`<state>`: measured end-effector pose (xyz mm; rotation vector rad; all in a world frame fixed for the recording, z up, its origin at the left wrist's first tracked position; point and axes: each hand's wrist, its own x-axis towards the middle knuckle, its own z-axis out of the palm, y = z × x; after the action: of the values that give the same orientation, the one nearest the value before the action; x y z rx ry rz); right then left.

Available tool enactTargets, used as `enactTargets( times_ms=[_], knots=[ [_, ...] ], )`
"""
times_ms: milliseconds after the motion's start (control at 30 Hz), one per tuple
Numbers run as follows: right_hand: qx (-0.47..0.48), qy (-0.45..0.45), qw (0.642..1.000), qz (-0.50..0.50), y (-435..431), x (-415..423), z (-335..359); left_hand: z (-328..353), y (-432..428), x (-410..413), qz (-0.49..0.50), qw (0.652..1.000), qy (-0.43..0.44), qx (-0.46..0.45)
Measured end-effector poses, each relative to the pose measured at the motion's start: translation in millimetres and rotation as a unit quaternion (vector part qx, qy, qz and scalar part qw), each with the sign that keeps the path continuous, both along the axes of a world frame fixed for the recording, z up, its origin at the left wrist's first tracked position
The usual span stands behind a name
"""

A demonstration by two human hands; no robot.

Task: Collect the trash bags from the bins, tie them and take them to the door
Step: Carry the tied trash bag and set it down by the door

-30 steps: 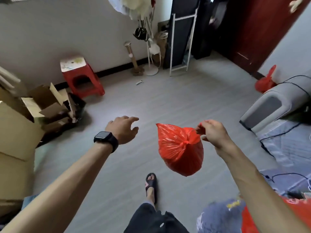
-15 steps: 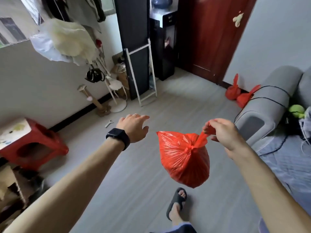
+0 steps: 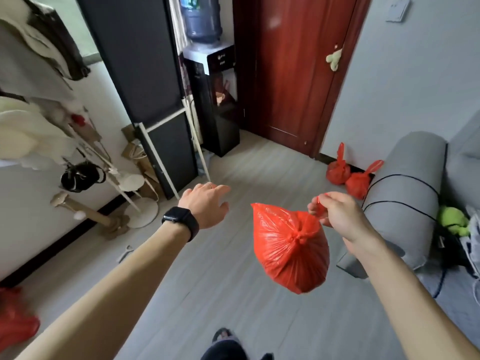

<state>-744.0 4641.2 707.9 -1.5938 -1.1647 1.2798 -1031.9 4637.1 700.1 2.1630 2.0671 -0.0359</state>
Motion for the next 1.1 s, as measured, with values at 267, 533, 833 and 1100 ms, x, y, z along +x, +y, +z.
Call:
enactTargets(
  times_ms=[267,533,833,1100],
  knots=[
    [-0.002,-0.008,0.997,-0.078,199,23,-12,-16,243,19,-0.057,0.998,-0.018,-0.001],
    [-0.023,-0.013,0.990,-0.136,366,60,-15,-17,449,75,-0.111,0.993,-0.030,-0.036],
    [-0.060,0.013,0.984,-0.168,564,116,-81,-51,666,161,-0.140,0.987,-0.028,-0.072],
    [-0.145,0.029,0.967,-0.209,728,171,-140,-80,831,233,-0.122,0.985,-0.025,-0.121]
  ],
)
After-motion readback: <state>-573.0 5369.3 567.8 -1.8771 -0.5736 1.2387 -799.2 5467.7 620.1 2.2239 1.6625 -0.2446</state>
